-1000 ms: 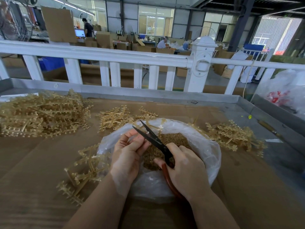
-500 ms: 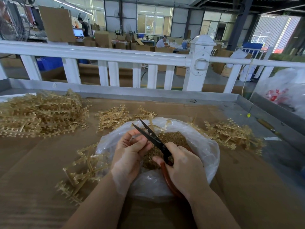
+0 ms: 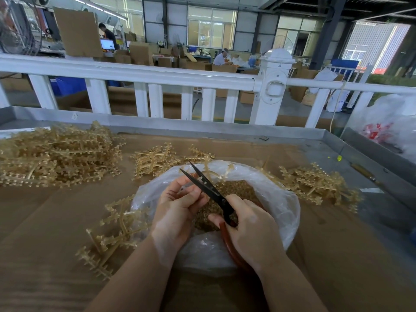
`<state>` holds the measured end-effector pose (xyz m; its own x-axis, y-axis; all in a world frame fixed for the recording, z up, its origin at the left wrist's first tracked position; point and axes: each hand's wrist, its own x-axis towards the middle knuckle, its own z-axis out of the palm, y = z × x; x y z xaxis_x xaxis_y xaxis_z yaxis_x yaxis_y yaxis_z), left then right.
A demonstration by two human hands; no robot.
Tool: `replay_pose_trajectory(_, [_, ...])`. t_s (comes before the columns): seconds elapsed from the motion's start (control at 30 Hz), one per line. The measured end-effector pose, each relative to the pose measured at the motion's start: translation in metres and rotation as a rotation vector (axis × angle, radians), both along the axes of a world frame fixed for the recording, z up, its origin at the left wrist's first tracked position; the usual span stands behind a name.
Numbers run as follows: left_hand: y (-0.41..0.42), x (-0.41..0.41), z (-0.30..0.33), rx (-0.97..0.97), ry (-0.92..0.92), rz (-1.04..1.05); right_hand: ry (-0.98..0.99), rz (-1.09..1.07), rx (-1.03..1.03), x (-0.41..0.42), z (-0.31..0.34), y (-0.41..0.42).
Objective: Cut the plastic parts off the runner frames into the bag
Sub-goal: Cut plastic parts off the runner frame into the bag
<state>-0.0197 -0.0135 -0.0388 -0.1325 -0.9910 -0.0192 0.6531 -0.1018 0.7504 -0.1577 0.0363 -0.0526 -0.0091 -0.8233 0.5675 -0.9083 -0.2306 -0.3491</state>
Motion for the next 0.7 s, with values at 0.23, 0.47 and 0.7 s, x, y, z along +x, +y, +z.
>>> replay_pose_trajectory(0.23, [-0.001, 0.0014, -0.0018, -0.004, 0.027, -0.018, 0.001, 0.027, 0.031, -0.0006, 0.0011, 0.0003])
replay_pose_trajectory(0.47, [-0.0023, 0.0008, -0.0026, 0.01, 0.075, -0.016, -0.007, 0.05, 0.05, -0.0003, 0.0028, 0.0])
replay_pose_trajectory(0.7, [-0.0037, -0.0002, -0.0041, 0.016, 0.084, -0.005, 0.002, 0.052, 0.052, -0.0008, 0.0046, -0.0001])
